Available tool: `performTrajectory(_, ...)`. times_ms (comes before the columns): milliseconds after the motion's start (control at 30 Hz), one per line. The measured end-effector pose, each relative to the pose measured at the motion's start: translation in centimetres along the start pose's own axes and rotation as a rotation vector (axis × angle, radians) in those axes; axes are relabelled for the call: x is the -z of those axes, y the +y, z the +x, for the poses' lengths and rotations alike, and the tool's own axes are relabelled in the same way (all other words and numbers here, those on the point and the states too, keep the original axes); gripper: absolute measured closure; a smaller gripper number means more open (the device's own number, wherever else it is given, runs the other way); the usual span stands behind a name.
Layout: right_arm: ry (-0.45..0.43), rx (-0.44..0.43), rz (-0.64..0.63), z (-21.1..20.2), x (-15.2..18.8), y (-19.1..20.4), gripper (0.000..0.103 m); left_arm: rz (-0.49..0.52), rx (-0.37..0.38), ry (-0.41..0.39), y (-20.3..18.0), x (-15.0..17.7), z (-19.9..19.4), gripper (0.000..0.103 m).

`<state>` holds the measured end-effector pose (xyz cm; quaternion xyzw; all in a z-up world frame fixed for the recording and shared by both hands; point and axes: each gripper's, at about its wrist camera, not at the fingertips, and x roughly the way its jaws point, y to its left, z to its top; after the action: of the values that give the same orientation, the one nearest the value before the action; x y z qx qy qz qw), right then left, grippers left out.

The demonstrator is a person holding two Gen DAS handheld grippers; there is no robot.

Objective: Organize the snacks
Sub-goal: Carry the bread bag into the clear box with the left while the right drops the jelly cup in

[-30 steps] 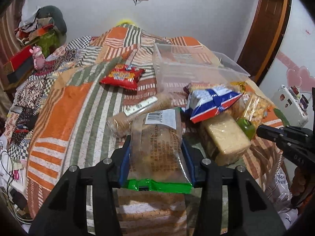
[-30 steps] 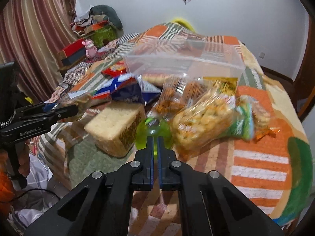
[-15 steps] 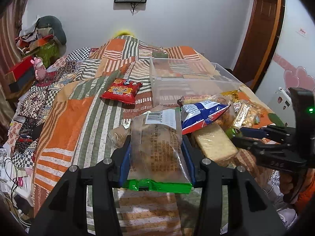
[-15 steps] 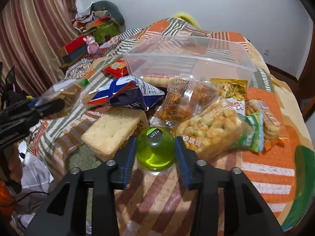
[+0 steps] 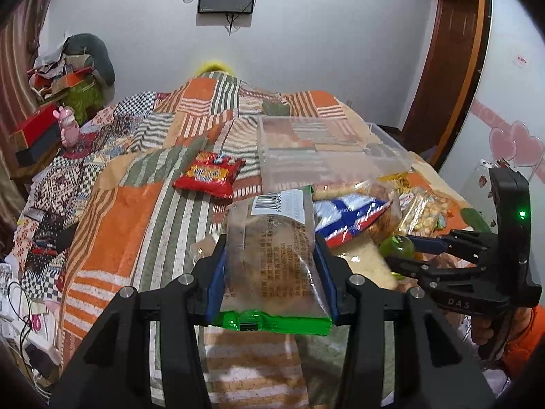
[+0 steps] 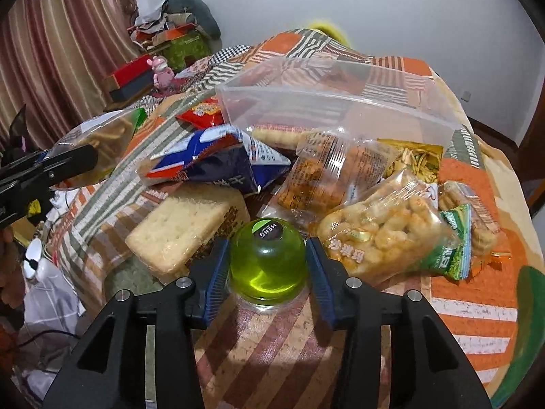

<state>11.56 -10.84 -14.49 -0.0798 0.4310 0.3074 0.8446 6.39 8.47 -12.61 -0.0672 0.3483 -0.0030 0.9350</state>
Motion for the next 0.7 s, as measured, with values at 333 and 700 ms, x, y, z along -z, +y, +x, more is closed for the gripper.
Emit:
performTrajectory(333, -0.09, -0.021, 0.03, -2.9, -1.7, -1.4, 0.061, 0.032, 0.026, -0.07, -1.4, -3.5, 0.3, 0.057)
performTrajectory(700, -0.234, 0.057, 0.061, -5.2, -6.1, -4.2, 0.061, 0.058, 0.05, -0.087, -2.9, -7.7, 3.7, 0.057)
